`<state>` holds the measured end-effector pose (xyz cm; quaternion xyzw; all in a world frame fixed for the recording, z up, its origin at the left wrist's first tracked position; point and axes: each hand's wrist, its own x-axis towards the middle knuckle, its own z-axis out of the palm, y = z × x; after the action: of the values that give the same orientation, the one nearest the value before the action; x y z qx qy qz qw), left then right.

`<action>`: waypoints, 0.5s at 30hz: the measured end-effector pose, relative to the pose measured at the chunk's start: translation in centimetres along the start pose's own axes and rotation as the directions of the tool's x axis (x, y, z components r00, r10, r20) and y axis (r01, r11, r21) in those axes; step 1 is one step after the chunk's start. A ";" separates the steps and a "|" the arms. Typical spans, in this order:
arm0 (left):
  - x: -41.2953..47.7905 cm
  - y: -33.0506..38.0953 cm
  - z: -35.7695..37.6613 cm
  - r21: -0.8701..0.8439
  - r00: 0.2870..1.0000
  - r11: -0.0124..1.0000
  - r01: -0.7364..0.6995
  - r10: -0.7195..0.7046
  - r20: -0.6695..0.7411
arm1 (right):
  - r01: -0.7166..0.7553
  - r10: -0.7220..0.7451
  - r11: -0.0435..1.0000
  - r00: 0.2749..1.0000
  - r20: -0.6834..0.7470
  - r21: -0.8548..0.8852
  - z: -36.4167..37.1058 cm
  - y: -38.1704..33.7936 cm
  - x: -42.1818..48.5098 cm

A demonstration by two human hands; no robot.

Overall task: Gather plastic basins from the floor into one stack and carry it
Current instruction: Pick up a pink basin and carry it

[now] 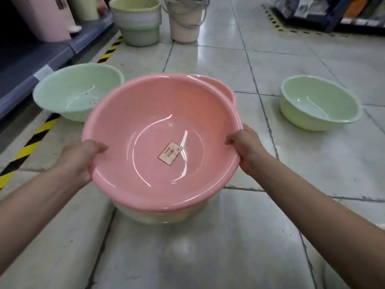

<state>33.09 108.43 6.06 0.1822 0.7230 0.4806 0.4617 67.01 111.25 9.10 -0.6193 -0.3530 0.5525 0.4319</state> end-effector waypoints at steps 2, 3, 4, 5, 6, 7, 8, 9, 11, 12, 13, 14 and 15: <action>0.7 -0.7 1.8 0.055 0.999 0.998 -0.027 0.029 -0.036 | -0.055 0.052 0.997 0.998 -0.047 -0.048 -0.8 2.1 1.5; 0.9 -1.1 2.5 0.077 0.998 0.996 -0.036 0.040 -0.057 | -0.076 0.072 0.996 0.996 -0.056 -0.056 -1.1 3.2 2.1; 0.8 -1.3 3.1 0.107 0.996 0.994 -0.038 0.046 -0.077 | -0.094 0.090 0.994 0.994 -0.064 -0.054 -1.4 4.2 2.7; 1.2 -1.7 3.4 0.138 0.996 0.990 -0.025 0.036 -0.083 | -0.115 0.111 0.992 0.991 -0.070 -0.046 -1.6 5.1 3.2; 1.1 -2.0 3.9 0.172 0.995 0.985 -0.025 0.041 -0.087 | -0.145 0.142 0.989 0.987 -0.072 -0.035 -1.7 5.9 3.6; 1.3 -2.4 4.2 0.187 0.995 0.982 -0.021 0.038 -0.088 | -0.179 0.177 0.983 0.982 -0.068 -0.035 -1.7 6.6 3.9; 2.1 -3.0 4.1 0.203 0.996 0.979 -0.018 0.036 -0.085 | -0.206 0.203 0.977 0.977 -0.059 -0.046 -1.6 7.3 4.2; 2.6 -3.7 3.9 0.209 0.996 0.978 -0.015 0.033 -0.084 | -0.220 0.217 0.974 0.975 -0.049 -0.055 -1.6 8.1 4.3; 3.3 -5.2 3.7 0.233 0.994 0.972 0.031 -0.005 -0.112 | -0.206 0.205 0.976 0.978 -0.023 -0.066 -1.4 9.7 5.0; 3.1 -6.0 3.6 0.255 0.994 0.966 0.046 -0.020 -0.105 | -0.186 0.185 0.980 0.983 -0.020 -0.074 -1.4 10.4 4.9; 3.3 -6.9 3.4 0.262 0.995 0.963 0.057 -0.033 -0.094 | -0.165 0.165 0.983 0.986 -0.011 -0.086 -1.3 10.9 5.1; 3.3 -7.7 3.2 0.255 0.994 0.963 0.086 -0.064 -0.091 | -0.150 0.150 0.983 0.989 -0.006 -0.104 -1.1 11.3 5.4; 3.7 -8.3 3.0 0.226 0.992 0.967 0.114 -0.098 -0.081 | -0.145 0.146 0.982 0.989 -0.006 -0.123 -0.9 11.5 5.7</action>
<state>35.29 108.71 -3.25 0.1787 0.7981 0.3742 0.4371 68.27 112.00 -3.71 -0.6681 -0.3410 0.5607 0.3507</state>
